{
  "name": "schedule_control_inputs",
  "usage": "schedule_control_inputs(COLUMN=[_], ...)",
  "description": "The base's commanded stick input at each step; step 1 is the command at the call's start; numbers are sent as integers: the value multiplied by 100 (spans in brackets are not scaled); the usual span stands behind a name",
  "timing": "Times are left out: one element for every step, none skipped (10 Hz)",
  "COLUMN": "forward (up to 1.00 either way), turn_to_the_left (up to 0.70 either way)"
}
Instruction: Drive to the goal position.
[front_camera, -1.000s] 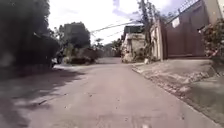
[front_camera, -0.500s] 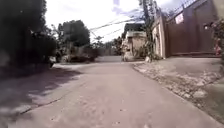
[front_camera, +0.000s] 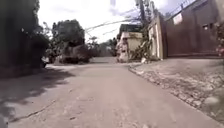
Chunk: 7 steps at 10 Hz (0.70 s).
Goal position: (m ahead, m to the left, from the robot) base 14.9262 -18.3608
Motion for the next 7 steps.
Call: schedule_control_inputs(forward=[70, 70, 70, 70, 70, 70, 70], turn_to_the_left=[0, 0, 0, 0, 0, 0, 0])
